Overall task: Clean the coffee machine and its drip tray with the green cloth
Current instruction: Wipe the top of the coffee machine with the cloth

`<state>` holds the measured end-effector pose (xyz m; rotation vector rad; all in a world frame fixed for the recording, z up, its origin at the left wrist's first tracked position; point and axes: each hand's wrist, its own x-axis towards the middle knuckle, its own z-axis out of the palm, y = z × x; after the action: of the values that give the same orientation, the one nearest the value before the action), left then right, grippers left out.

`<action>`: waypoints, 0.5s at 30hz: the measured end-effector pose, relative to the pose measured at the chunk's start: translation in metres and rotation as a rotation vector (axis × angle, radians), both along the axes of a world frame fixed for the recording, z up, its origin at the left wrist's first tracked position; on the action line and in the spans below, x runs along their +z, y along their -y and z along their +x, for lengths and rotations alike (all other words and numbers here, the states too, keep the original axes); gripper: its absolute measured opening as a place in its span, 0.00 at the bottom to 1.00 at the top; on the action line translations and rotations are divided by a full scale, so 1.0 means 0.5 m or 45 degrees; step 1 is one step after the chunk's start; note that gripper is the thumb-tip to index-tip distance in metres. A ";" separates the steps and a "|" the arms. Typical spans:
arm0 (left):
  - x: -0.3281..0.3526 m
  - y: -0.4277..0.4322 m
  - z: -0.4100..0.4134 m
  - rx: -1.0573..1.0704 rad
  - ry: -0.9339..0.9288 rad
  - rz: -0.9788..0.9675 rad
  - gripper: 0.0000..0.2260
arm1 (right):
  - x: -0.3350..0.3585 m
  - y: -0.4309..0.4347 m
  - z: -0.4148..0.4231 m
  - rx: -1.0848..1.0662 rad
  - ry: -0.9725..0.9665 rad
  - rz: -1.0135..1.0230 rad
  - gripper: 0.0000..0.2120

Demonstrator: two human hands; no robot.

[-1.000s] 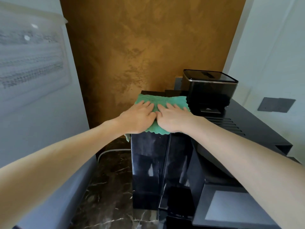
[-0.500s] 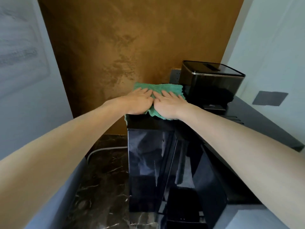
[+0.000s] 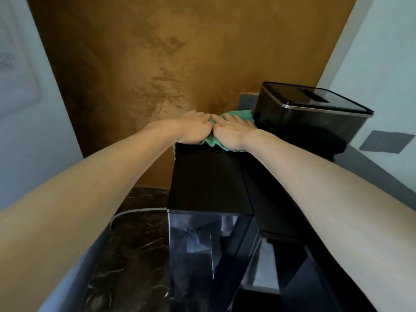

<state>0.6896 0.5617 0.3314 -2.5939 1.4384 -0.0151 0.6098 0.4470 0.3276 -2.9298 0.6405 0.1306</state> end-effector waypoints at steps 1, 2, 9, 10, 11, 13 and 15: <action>-0.001 0.005 0.008 0.012 -0.025 -0.020 0.23 | 0.000 0.006 0.008 -0.001 -0.004 0.001 0.27; -0.001 0.009 0.013 0.025 -0.051 -0.037 0.22 | 0.000 0.012 0.016 -0.002 -0.006 -0.003 0.27; 0.006 0.023 0.019 0.142 -0.225 -0.111 0.23 | 0.000 0.029 0.038 -0.010 -0.011 -0.035 0.27; 0.003 0.018 0.016 0.170 -0.249 -0.107 0.24 | 0.000 0.025 0.035 -0.014 -0.015 -0.037 0.28; 0.001 0.016 0.014 0.198 -0.280 -0.105 0.24 | 0.000 0.023 0.032 -0.019 -0.016 -0.040 0.28; -0.002 0.007 0.008 0.247 -0.347 -0.113 0.25 | 0.002 0.015 0.023 -0.027 -0.017 -0.041 0.28; -0.001 -0.005 -0.003 0.306 -0.404 -0.136 0.26 | 0.005 0.007 0.010 -0.028 -0.025 -0.035 0.28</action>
<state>0.6881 0.5643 0.3307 -2.9449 1.2301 0.3761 0.6150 0.4434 0.3301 -2.9503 0.6822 0.1500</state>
